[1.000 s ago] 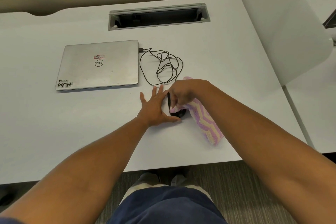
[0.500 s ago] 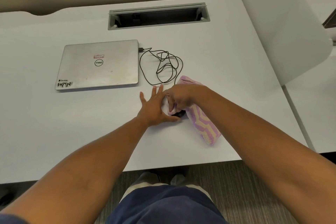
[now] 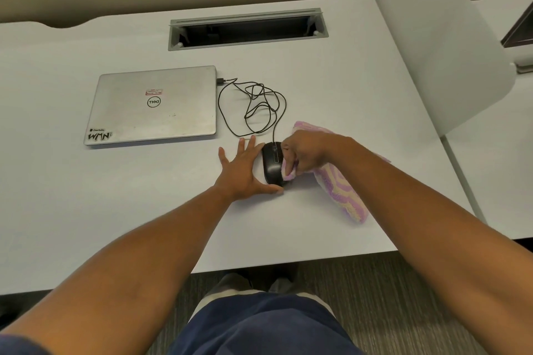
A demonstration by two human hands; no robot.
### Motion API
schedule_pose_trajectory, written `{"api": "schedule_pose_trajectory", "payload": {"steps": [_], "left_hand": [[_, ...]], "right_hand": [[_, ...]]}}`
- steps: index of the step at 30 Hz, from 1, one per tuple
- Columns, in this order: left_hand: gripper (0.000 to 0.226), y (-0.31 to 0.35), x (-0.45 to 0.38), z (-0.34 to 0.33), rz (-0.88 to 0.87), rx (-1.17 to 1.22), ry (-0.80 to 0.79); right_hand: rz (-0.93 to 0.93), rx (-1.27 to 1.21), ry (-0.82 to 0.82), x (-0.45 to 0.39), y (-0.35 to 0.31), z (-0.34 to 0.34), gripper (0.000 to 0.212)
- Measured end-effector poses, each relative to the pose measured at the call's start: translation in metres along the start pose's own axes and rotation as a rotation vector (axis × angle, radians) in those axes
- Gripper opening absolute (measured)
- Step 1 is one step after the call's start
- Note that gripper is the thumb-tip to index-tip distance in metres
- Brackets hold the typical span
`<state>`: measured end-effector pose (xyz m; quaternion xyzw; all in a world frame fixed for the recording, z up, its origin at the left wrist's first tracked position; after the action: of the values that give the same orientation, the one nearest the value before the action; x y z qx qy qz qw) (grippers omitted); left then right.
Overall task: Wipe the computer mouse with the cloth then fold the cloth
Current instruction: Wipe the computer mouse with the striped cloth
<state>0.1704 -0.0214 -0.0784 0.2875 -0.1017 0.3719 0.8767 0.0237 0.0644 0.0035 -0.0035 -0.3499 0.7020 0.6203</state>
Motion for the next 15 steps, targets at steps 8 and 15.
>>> {"api": "schedule_pose_trajectory", "payload": {"steps": [8, 15], "left_hand": [[0.132, -0.001, -0.001, -0.001, 0.004, 0.005, -0.002], [0.126, 0.0, 0.0, 0.0, -0.003, 0.007, 0.005]], "right_hand": [[0.072, -0.031, 0.109, -0.015, -0.015, 0.001, 0.03], [0.057, 0.061, -0.069, -0.019, -0.015, -0.011, 0.021]]}}
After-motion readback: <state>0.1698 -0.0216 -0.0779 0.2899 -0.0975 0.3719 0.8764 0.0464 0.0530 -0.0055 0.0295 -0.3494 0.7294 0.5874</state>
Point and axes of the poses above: each hand's wrist, its own x-axis away from the middle knuckle, its own z-axis out of the back of the hand, y = z × x, the point moved 4 cm from there along -x, towards the middle knuckle, and after that the axes turned 13 degrees about z, right-handed, at the moved point
